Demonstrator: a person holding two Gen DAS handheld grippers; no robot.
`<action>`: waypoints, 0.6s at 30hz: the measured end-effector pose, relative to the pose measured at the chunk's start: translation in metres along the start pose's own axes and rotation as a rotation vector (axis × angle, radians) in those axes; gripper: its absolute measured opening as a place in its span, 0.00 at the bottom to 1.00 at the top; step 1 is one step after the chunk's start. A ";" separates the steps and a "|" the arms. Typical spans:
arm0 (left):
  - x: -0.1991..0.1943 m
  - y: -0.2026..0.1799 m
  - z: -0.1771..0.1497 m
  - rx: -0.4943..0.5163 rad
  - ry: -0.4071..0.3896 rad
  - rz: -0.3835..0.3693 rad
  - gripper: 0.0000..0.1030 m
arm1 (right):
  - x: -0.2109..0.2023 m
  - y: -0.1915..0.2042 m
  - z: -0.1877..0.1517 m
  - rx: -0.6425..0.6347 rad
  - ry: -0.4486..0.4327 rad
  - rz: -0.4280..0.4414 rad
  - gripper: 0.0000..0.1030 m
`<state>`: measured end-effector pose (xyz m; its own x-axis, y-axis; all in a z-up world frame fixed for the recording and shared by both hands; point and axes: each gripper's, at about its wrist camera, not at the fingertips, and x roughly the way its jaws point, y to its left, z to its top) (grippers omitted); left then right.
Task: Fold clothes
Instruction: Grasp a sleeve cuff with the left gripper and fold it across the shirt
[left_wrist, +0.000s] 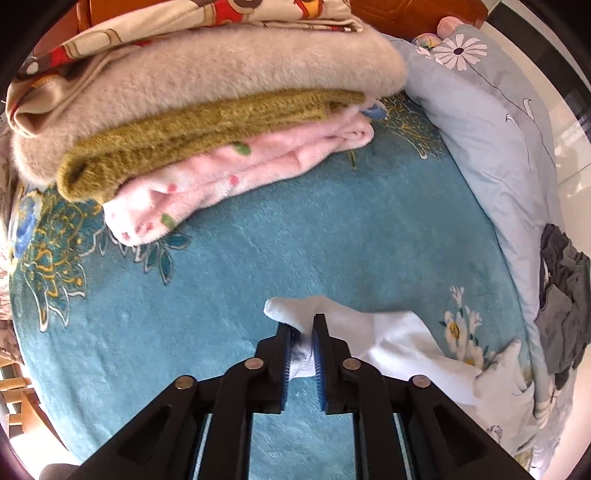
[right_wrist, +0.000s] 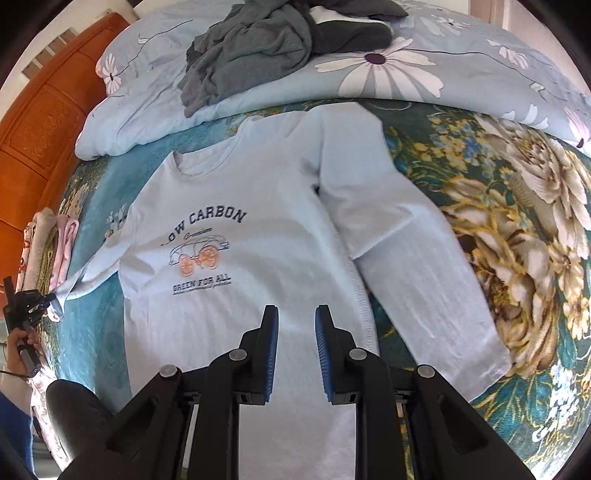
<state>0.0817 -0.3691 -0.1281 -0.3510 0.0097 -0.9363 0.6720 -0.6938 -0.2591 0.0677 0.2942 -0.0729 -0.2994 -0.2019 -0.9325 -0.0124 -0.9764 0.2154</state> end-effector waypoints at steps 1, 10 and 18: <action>-0.002 -0.003 -0.003 -0.011 0.009 -0.012 0.35 | -0.004 -0.009 0.001 0.009 -0.008 -0.017 0.27; -0.021 -0.052 -0.090 -0.106 0.056 -0.346 0.67 | -0.006 -0.129 -0.022 0.308 0.011 -0.138 0.34; 0.011 -0.123 -0.197 0.129 0.255 -0.476 0.67 | 0.015 -0.172 -0.065 0.634 0.037 -0.006 0.34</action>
<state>0.1236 -0.1422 -0.1532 -0.4164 0.5067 -0.7549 0.3869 -0.6526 -0.6514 0.1272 0.4545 -0.1427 -0.2650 -0.2102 -0.9411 -0.5800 -0.7450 0.3297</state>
